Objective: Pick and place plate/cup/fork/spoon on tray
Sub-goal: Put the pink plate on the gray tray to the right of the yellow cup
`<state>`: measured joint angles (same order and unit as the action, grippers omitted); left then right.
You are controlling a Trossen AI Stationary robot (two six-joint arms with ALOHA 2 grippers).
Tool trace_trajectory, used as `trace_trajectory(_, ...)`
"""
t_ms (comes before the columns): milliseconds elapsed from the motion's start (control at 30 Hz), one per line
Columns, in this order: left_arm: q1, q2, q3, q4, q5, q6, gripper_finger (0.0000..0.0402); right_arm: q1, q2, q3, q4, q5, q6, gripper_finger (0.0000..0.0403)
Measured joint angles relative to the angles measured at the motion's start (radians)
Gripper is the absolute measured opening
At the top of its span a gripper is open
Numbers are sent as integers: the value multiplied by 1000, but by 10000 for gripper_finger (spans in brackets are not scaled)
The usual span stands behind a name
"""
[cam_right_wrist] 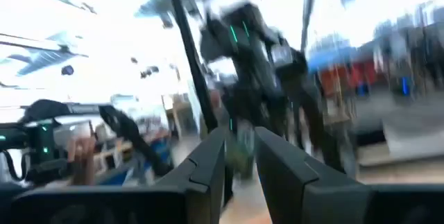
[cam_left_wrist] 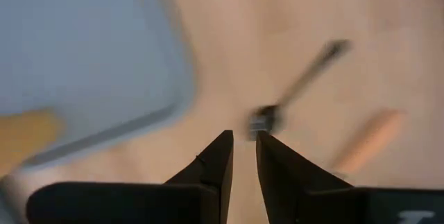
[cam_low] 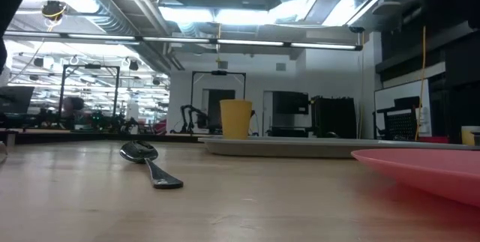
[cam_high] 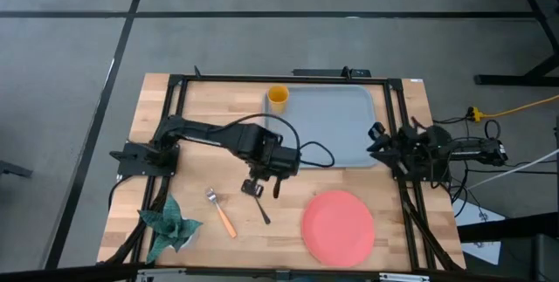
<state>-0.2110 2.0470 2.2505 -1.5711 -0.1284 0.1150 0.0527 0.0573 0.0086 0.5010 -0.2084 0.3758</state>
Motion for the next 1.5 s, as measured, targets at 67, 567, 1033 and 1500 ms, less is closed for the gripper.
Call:
trace_trajectory(67,8,-11,0,0,-85,0,59,5,27,0,71,1,-37,86)
trace_trajectory(567,212,-334,-429,254,107,-8,59,44,429,223,41,-38,-161,86)
trace_trajectory(1033,197,-857,-1191,777,135,-100,59,82,557,304,-519,-102,312,86)
trace_trajectory(1500,319,-1083,-1597,1605,158,130,59,155,711,304,-383,33,284,86)
